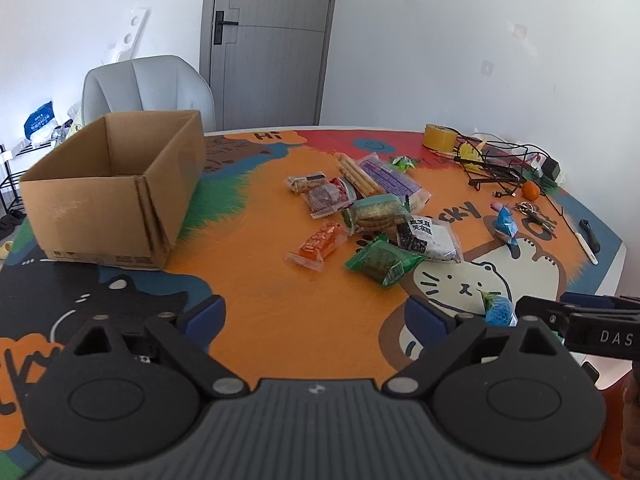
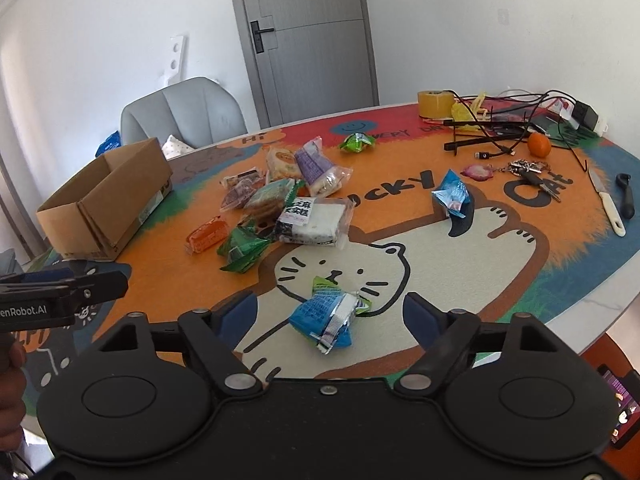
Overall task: Organize snacks
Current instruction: 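Grasp the blue-and-silver wrapped snack with the right gripper while the left gripper approaches the green bag, then grasp the green snack bag with the left gripper and lift it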
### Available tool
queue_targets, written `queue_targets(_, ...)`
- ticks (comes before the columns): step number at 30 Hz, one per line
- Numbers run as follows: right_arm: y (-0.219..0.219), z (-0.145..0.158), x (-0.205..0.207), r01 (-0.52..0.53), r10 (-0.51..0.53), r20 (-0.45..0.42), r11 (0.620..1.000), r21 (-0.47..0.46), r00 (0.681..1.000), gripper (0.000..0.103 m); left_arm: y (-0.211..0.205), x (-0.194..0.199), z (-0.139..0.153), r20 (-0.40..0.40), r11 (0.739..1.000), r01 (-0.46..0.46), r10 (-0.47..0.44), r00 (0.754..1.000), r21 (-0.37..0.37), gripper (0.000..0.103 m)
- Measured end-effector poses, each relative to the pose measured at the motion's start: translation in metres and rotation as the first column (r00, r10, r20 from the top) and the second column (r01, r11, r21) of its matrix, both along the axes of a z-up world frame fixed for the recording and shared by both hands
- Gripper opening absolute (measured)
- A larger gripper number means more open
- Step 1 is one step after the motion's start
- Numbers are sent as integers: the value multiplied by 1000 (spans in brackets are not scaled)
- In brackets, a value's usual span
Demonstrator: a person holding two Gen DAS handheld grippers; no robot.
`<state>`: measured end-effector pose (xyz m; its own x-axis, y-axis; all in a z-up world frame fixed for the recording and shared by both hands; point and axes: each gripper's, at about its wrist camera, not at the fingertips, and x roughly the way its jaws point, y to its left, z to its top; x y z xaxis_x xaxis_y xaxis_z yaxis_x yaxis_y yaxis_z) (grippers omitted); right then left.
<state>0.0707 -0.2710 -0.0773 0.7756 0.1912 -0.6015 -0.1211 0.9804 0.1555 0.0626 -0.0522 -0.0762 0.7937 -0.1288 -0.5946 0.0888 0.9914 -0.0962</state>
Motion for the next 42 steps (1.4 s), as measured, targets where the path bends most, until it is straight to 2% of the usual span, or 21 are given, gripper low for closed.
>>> queue_targets(4,-2,-8,11,4,-3,-25,1000,16,1000,75,-6,10,-6,1,1000,-2,2,1000,6,94)
queue_targets(8,0,-18,20,14,-13,-48,1000,16,999,69,-9,20,-14,-28,1000,-13,12,1000,-11,91)
queue_targets(14,1,-30,31,15,-13,-75,1000,26,997,65,-16,33,-26,-58,999,-29,28,998,-16,86)
queue_targets(17,3,-37,36,13,-12,-92,1000,17,996,54,-21,39,-31,-66,1000,-21,20,998,-12,82)
queue_targets(20,5,-39,40,21,-23,-67,999,-32,997,43,-25,44,-33,-66,1000,-21,20,998,-10,80)
queue_targets(26,-4,-40,51,20,-20,-48,1000,7,999,39,-37,58,-37,-75,1000,5,-6,997,-14,76)
queue_targets(42,-23,-41,68,56,-54,-38,996,67,998,38,-75,91,-37,-52,999,47,-46,998,25,71)
